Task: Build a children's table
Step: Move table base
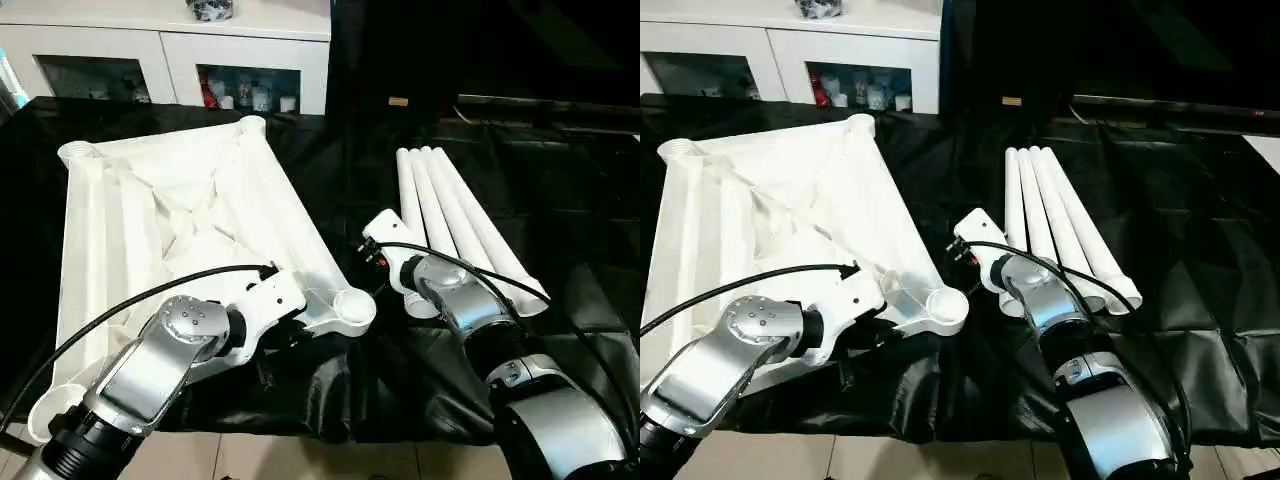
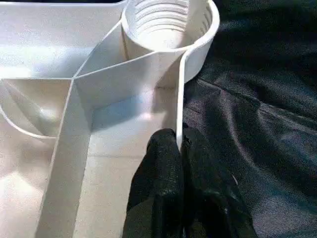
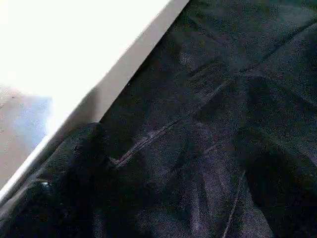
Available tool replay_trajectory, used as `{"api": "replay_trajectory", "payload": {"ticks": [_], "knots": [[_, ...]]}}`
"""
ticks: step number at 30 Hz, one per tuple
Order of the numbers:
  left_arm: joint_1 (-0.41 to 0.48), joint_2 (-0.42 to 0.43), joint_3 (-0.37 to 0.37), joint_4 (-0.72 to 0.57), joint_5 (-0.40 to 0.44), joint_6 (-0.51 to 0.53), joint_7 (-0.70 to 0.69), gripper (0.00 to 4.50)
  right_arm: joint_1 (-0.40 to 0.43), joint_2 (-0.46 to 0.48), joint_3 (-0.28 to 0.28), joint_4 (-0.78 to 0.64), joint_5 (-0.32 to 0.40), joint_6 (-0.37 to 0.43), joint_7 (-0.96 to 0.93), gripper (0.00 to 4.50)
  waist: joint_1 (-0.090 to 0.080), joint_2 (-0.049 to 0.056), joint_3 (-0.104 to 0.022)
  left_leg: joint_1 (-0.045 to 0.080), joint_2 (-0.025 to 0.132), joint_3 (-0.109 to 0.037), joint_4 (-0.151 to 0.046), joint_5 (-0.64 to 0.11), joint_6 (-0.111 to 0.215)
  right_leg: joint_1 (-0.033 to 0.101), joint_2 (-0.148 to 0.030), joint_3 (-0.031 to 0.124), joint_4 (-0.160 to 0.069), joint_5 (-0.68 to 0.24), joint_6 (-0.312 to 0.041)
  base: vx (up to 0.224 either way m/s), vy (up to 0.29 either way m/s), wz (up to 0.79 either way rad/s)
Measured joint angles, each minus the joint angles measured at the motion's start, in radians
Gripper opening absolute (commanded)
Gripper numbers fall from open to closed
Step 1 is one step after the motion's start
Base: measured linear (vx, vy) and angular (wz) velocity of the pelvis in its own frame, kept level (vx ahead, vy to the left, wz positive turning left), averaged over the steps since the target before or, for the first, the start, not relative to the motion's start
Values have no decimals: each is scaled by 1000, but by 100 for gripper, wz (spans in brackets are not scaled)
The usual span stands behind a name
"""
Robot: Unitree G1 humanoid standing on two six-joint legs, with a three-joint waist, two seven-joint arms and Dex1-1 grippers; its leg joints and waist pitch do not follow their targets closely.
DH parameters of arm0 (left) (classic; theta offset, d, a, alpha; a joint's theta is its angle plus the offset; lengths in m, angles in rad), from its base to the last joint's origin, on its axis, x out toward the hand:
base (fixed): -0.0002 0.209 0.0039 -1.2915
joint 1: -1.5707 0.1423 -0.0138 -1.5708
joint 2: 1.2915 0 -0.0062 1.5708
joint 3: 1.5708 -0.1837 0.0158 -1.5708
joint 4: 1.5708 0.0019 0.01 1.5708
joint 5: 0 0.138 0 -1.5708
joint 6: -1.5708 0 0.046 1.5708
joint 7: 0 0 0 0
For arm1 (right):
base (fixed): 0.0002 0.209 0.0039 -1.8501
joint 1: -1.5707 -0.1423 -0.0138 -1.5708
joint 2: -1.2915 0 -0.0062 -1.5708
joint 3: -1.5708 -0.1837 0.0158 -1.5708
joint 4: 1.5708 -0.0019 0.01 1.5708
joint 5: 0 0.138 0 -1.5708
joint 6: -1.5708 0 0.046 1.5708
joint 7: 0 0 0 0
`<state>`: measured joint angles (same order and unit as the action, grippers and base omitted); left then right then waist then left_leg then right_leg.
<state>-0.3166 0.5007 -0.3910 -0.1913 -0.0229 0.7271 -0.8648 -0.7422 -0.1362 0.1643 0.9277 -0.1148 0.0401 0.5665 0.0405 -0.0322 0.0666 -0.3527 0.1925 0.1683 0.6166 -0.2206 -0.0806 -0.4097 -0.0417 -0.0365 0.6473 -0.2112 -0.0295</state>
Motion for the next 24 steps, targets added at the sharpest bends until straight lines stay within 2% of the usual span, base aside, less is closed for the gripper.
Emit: {"api": "replay_trajectory", "payload": {"ticks": [10, 14, 24], "knots": [[-8, 1, -6, 10, 15, -5, 8, 4, 0, 1, -6, 1, -5, -8, 0, 450, 0, 1, 1, 0, 0, -1, 0, 1, -3, 1, 0, -1, 0, 1, -1, 0, 0, 0], [-49, 6, -7, 85, 27, -40, 25, 4, -10, 12, -15, -4, 2, -11, -5, 450, -3, 4, 1, 1, 1, -2, 0, 3, -6, 2, 0, -3, 1, 3, -5, 0, 0, 0], [-80, 45, 20, 191, 27, -141, 31, 4, -11, 33, -17, -23, 19, -33, 9, 450, -6, 4, 1, 1, 1, -5, 0, 5, -9, 2, 1, -4, 1, 5, -5, 0, 0, 0]]}}
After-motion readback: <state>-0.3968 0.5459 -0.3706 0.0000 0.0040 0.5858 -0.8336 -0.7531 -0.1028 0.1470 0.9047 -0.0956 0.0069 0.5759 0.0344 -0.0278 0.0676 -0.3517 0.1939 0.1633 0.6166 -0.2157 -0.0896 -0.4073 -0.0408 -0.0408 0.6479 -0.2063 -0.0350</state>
